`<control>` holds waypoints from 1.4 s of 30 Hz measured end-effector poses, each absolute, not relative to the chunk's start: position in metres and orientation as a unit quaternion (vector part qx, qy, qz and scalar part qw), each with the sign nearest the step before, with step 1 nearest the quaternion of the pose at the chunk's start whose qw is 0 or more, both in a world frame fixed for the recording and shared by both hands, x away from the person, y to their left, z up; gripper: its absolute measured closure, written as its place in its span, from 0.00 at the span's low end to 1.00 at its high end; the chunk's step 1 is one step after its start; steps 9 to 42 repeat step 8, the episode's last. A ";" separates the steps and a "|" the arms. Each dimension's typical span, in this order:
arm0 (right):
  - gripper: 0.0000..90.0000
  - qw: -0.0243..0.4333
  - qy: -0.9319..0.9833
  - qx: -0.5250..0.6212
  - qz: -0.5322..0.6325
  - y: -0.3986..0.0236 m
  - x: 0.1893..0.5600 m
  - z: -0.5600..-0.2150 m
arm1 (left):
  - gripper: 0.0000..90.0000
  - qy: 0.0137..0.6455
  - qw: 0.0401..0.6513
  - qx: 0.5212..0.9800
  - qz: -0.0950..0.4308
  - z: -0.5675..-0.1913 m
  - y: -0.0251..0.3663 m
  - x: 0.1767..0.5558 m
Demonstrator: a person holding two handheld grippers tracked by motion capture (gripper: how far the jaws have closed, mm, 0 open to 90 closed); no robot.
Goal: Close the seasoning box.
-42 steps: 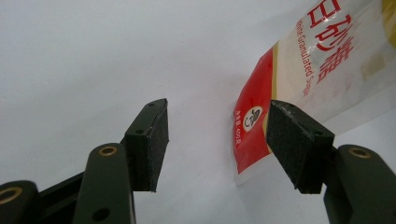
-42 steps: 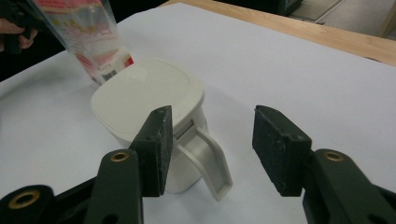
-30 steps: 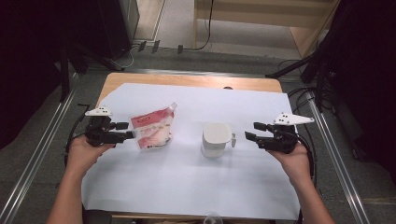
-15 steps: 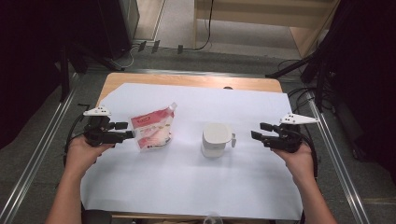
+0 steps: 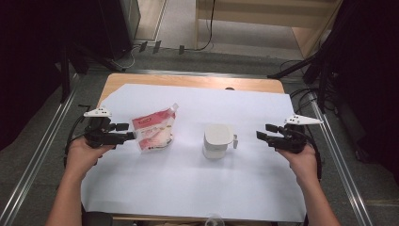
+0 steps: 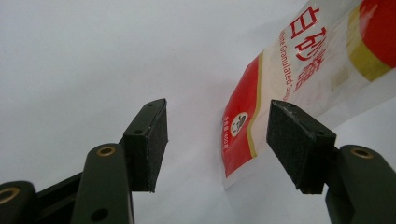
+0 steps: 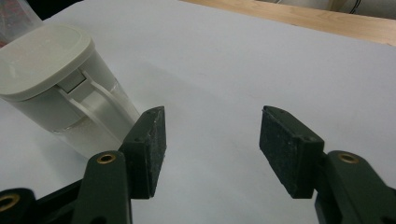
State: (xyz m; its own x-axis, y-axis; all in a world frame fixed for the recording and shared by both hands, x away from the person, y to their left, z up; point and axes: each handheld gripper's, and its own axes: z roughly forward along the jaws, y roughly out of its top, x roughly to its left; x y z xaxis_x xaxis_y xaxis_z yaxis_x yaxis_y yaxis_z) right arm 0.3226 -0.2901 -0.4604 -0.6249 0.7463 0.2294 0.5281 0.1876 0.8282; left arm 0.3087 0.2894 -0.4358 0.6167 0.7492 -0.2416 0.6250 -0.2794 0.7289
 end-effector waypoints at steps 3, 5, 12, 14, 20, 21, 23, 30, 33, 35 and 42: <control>0.46 0.113 0.763 0.419 0.479 -0.290 0.323 -0.461 | 0.44 0.431 0.415 0.798 0.073 -0.436 0.290 0.309; 0.45 0.116 0.763 0.419 0.478 -0.289 0.323 -0.461 | 0.44 0.432 0.414 0.798 0.074 -0.437 0.290 0.309; 0.44 0.119 0.764 0.419 0.477 -0.289 0.323 -0.461 | 0.44 0.432 0.416 0.797 0.074 -0.437 0.290 0.309; 0.44 0.119 0.764 0.419 0.477 -0.289 0.323 -0.461 | 0.44 0.432 0.416 0.797 0.074 -0.437 0.290 0.309; 0.44 0.119 0.764 0.419 0.477 -0.289 0.323 -0.461 | 0.44 0.432 0.416 0.797 0.074 -0.437 0.290 0.309; 0.44 0.119 0.764 0.419 0.477 -0.289 0.323 -0.461 | 0.44 0.432 0.416 0.797 0.074 -0.437 0.290 0.309; 0.44 0.119 0.764 0.419 0.477 -0.289 0.323 -0.461 | 0.44 0.432 0.416 0.797 0.074 -0.437 0.290 0.309; 0.44 0.119 0.764 0.419 0.477 -0.289 0.323 -0.461 | 0.44 0.432 0.416 0.797 0.074 -0.437 0.290 0.309; 0.44 0.119 0.764 0.419 0.477 -0.289 0.323 -0.461 | 0.44 0.432 0.416 0.797 0.074 -0.437 0.290 0.309; 0.44 0.119 0.764 0.419 0.477 -0.289 0.323 -0.461 | 0.44 0.432 0.416 0.797 0.074 -0.437 0.290 0.309; 0.44 0.119 0.764 0.419 0.477 -0.289 0.323 -0.461 | 0.44 0.432 0.416 0.797 0.074 -0.437 0.290 0.309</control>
